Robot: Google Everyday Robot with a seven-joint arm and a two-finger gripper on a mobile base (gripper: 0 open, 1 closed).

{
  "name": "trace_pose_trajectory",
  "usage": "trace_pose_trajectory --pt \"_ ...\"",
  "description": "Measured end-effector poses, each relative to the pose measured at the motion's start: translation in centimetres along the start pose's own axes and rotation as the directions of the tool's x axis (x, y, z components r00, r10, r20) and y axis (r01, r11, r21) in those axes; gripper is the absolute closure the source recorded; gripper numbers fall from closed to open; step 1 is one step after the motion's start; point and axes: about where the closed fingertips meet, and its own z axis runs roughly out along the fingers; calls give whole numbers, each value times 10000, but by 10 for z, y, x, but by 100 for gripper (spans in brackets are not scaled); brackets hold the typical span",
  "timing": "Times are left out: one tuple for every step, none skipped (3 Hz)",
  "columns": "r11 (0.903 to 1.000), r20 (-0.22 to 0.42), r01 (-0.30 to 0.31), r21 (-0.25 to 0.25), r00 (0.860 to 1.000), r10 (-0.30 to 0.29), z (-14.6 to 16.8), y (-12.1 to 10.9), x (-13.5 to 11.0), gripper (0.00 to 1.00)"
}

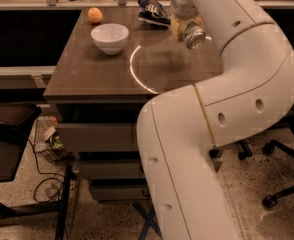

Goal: Place 7up can upright

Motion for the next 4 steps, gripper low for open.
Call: trace_pose_trajectory --pt "9997 59 -213 146 9998 212 -10 -5 5 100" --pt "9988 658 -443 228 9969 427 -34 -5 4 100" --pt "9998 2259 -146 -108 9740 167 -71 -1 -2 100" --pt "9886 3985 1094 -1036 9152 -595 -74 11 15 100"
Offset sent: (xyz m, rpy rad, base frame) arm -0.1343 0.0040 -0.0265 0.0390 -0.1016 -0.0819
